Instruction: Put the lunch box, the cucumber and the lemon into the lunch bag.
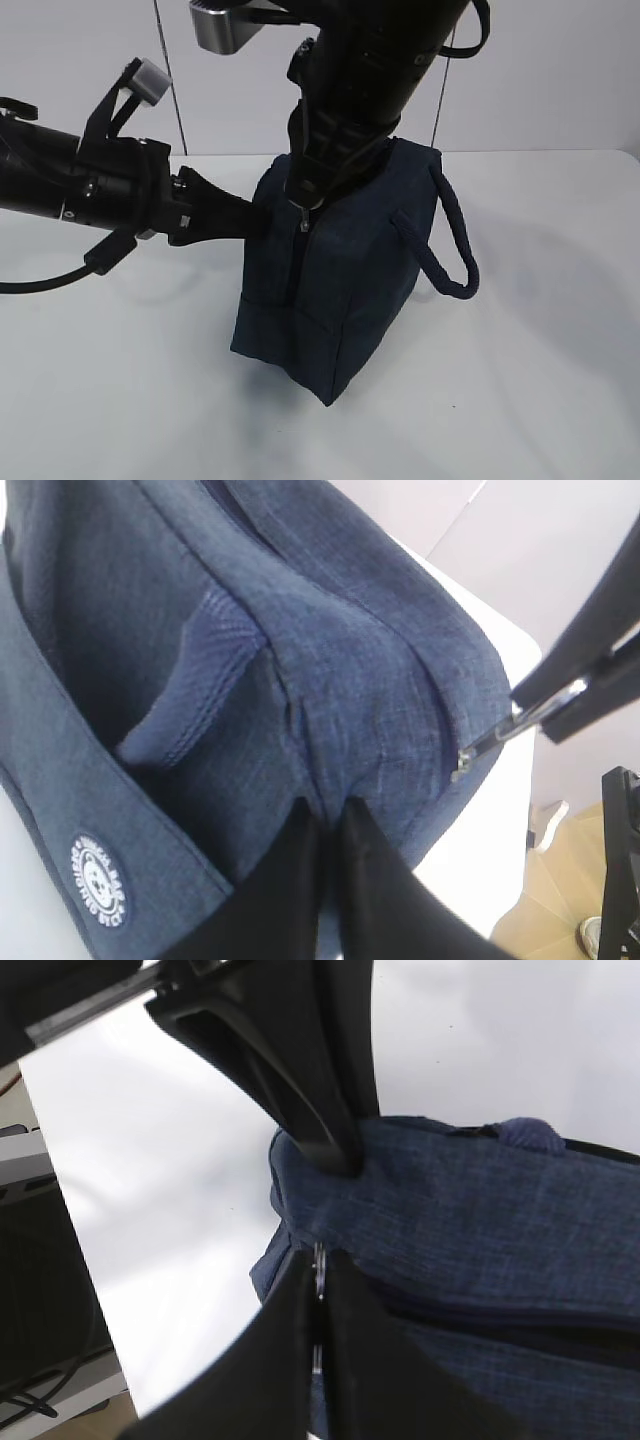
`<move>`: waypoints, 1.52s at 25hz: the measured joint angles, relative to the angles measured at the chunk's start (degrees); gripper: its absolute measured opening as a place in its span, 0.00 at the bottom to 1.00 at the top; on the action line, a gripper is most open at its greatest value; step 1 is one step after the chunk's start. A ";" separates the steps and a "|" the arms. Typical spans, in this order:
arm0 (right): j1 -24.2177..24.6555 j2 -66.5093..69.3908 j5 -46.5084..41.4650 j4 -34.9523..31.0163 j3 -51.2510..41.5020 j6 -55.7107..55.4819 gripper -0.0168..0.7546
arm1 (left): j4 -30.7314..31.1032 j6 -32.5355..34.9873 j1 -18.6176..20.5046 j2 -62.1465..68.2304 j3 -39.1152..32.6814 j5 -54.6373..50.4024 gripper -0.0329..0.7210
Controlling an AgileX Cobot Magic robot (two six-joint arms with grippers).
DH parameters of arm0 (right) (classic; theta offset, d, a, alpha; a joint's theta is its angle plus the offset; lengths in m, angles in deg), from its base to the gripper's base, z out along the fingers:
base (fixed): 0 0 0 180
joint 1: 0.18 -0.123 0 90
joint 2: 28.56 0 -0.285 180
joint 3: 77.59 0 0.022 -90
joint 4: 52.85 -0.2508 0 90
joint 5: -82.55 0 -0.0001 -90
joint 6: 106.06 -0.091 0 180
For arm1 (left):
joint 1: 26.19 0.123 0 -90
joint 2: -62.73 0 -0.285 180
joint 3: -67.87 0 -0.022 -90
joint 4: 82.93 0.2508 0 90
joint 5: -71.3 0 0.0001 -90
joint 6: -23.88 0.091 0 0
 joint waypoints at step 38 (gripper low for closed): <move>0.32 0.00 -0.97 4.43 4.09 -1.77 0.03 | 1.77 -1.01 0.00 0.00 0.00 -2.37 0.04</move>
